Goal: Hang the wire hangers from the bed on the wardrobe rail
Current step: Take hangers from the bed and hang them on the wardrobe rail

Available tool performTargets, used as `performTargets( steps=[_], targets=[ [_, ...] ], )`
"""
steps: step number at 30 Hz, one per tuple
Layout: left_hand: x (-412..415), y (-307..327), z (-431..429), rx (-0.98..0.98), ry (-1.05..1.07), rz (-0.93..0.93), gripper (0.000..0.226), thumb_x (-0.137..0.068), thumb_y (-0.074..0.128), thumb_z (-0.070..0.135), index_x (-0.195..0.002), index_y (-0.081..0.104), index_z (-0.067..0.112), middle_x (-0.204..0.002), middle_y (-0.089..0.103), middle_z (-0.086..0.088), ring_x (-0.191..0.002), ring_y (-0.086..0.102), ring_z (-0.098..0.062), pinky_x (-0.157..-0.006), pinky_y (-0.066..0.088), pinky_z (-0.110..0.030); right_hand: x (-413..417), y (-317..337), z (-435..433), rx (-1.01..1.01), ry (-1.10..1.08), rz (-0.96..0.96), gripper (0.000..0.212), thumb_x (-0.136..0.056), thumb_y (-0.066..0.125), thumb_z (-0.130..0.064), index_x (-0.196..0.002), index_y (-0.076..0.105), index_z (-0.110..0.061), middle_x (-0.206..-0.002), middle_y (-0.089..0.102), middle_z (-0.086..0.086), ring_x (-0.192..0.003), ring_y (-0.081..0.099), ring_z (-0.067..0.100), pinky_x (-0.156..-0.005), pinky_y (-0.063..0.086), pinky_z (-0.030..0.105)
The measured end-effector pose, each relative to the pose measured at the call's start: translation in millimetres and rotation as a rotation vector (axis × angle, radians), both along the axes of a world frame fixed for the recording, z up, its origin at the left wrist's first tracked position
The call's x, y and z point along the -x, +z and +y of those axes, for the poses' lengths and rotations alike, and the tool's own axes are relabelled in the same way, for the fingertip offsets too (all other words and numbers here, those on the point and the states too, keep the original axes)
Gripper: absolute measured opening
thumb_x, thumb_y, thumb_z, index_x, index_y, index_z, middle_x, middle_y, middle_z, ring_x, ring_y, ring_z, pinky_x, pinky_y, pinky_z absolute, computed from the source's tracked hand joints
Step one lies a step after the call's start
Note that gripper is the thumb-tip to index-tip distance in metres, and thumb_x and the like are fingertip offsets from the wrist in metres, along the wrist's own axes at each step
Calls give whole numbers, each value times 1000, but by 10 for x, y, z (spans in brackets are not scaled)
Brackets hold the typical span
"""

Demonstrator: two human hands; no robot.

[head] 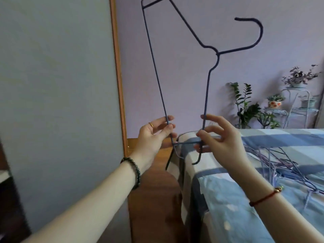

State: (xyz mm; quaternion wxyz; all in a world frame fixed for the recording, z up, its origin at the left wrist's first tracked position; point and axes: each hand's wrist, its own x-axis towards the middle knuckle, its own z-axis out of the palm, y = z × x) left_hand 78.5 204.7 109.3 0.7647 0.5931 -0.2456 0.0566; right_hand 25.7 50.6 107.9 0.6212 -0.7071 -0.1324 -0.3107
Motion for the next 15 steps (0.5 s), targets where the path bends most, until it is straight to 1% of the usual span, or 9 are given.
performTargets(
  steps=[1, 3, 6, 9, 12, 15],
  targets=[
    [17, 68, 169, 15, 43, -3, 19, -88, 55, 5, -90, 65, 21, -76, 61, 6, -57, 62, -3, -52, 55, -22, -35, 76, 155, 6, 34, -19, 30, -84, 58, 1, -107, 57, -20, -64, 62, -1, -49, 66, 15, -54, 59, 32],
    [58, 190, 502, 50, 130, 1, 18, -88, 55, 6, -90, 64, 22, -77, 61, 6, -55, 63, -2, -50, 54, -22, -95, 212, 473, 10, 115, -49, 30, -85, 59, -2, -110, 57, -18, -61, 64, -3, -51, 66, 15, -53, 58, 27],
    [148, 354, 1010, 123, 249, 9, 20, -88, 54, 4, -88, 64, 21, -78, 62, 4, -52, 63, -2, -51, 56, -23, -146, 388, 997, 1, 264, -72, 25, -86, 57, -4, -107, 59, -19, -65, 64, 2, -56, 68, 17, -54, 56, 23],
    [278, 498, 1532, 202, 346, 28, 20, -90, 52, 3, -88, 63, 20, -76, 61, 4, -51, 62, -3, -53, 57, -24, -166, 534, 1551, 20, 385, -108, 24, -87, 56, -3, -109, 60, -13, -73, 64, 11, -62, 69, 14, -58, 58, 24],
    [438, 601, 2049, 280, 440, 45, 19, -89, 53, 3, -88, 63, 19, -78, 61, 3, -56, 62, -7, -54, 58, -26, -176, 646, 2133, 1, 508, -132, 25, -86, 55, 1, -109, 60, -8, -75, 63, 9, -65, 69, 13, -63, 59, 24],
    [622, 692, 2554, 383, 517, 47, 19, -90, 51, 1, -90, 63, 16, -78, 59, 0, -57, 59, -10, -51, 57, -25, -142, 724, 2748, -22, 627, -141, 25, -87, 52, 3, -108, 60, -10, -77, 65, 6, -62, 67, 9, -65, 58, 22]
  ],
)
